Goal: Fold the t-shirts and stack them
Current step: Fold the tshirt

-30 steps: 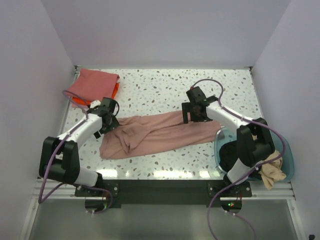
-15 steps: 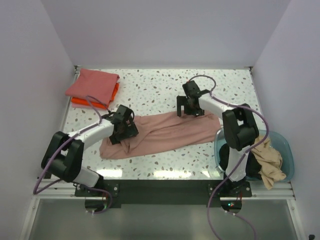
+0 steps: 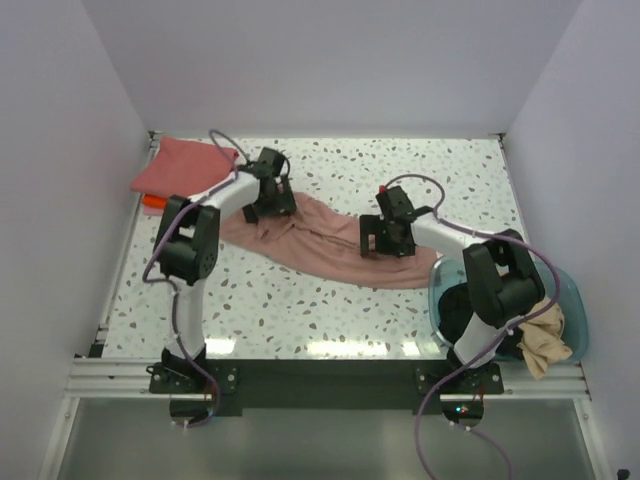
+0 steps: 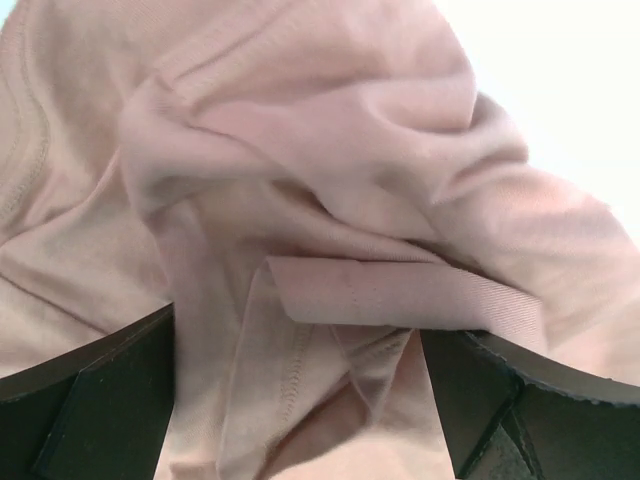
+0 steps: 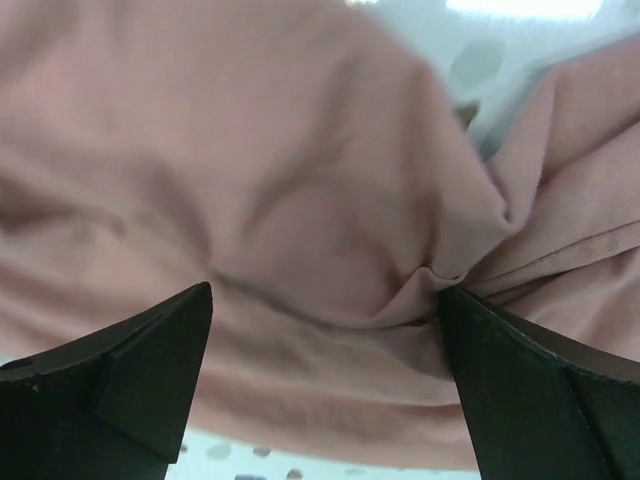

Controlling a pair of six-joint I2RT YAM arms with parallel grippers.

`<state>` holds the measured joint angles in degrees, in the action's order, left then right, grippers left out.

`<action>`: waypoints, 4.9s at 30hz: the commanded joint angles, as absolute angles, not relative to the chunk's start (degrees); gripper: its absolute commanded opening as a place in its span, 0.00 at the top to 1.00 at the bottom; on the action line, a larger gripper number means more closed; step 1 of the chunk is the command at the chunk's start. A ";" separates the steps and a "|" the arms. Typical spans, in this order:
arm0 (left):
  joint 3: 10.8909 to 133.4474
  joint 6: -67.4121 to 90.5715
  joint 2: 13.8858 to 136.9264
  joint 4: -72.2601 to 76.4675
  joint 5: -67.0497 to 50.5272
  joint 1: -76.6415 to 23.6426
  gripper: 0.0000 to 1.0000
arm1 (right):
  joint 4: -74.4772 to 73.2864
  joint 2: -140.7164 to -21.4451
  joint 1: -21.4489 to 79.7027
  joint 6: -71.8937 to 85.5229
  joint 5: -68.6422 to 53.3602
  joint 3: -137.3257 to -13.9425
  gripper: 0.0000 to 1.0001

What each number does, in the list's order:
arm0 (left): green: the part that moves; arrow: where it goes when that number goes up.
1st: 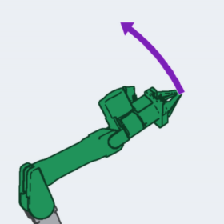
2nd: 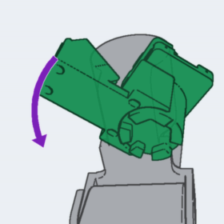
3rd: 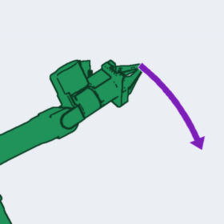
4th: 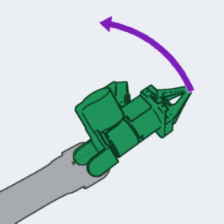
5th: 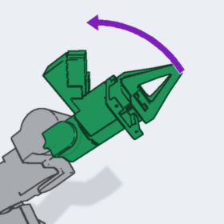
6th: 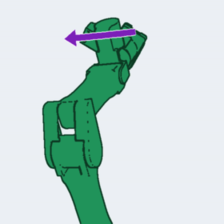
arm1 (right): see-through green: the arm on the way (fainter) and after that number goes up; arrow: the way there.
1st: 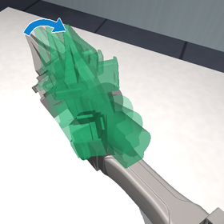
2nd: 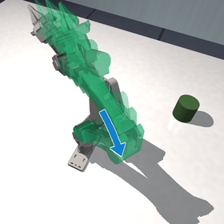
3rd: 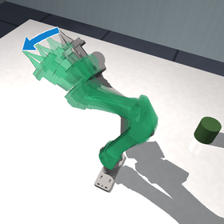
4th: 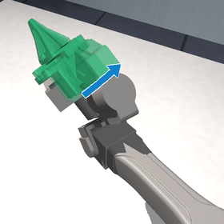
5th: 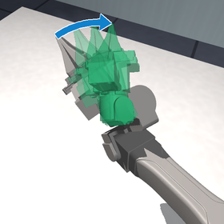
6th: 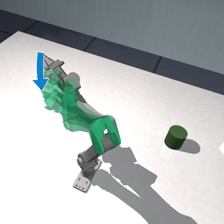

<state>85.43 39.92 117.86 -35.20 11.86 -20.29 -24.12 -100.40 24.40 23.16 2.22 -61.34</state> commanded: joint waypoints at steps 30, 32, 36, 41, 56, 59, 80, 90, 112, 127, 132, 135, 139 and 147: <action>133.67 38.23 153.12 -15.82 -1.84 -18.11 0.00 | -33.83 -74.09 50.89 41.75 10.81 -56.86 0.01; 135.08 37.97 151.44 -15.99 -4.21 -18.19 0.00 | -34.63 -73.13 50.98 41.48 11.25 -56.69 0.01; 133.86 36.13 140.93 -16.17 -5.01 -19.16 0.00 | -34.63 -69.44 50.54 41.92 11.43 -54.94 0.01; 129.21 33.32 127.73 -19.50 -5.01 -20.92 0.00 | -30.52 -64.87 50.27 41.75 2.32 -50.46 0.01; 43.14 41.92 66.73 -20.21 4.56 -23.55 0.00 | -16.44 -78.82 50.71 35.77 -11.07 -45.35 0.01; 34.84 45.25 57.43 -27.58 7.38 -23.55 0.00 | -15.12 -82.60 50.71 35.07 -10.29 -46.41 0.01; 31.82 48.60 48.52 -39.81 7.03 -23.64 0.00 | -2.11 -86.64 54.40 39.73 -26.80 -44.38 0.01; 29.89 47.46 48.78 -35.97 -1.19 -23.64 0.00 | -12.64 -79.31 56.87 37.62 -15.93 -47.99 0.01; 20.56 61.43 57.03 -24.78 -2.99 -46.31 0.22 | -21.63 -65.83 55.11 55.37 -6.23 -28.74 0.33; 21.62 64.95 64.50 -28.39 1.76 -50.10 0.86 | -14.86 -70.40 55.11 57.22 -5.19 -26.46 0.78; 23.99 65.04 64.60 -30.41 3.07 -51.24 1.00 | -15.64 -69.09 55.02 55.46 -3.96 -27.60 1.00; 26.44 65.04 62.93 -31.20 4.39 -51.24 1.00 | -18.97 -65.31 55.02 53.62 -2.29 -29.79 1.00; 31.98 64.43 63.71 -31.90 6.41 -51.15 1.00 | -25.04 -63.54 54.93 50.37 2.88 -35.23 1.00; 45.16 60.13 70.31 -33.41 11.17 -44.13 1.00 | -20.93 -69.69 46.68 44.13 4.21 -45.17 1.00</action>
<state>40.56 63.35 68.99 -33.65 8.12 -47.29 -23.03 -68.40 49.23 47.64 0.71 -41.41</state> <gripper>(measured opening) 0.030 0.026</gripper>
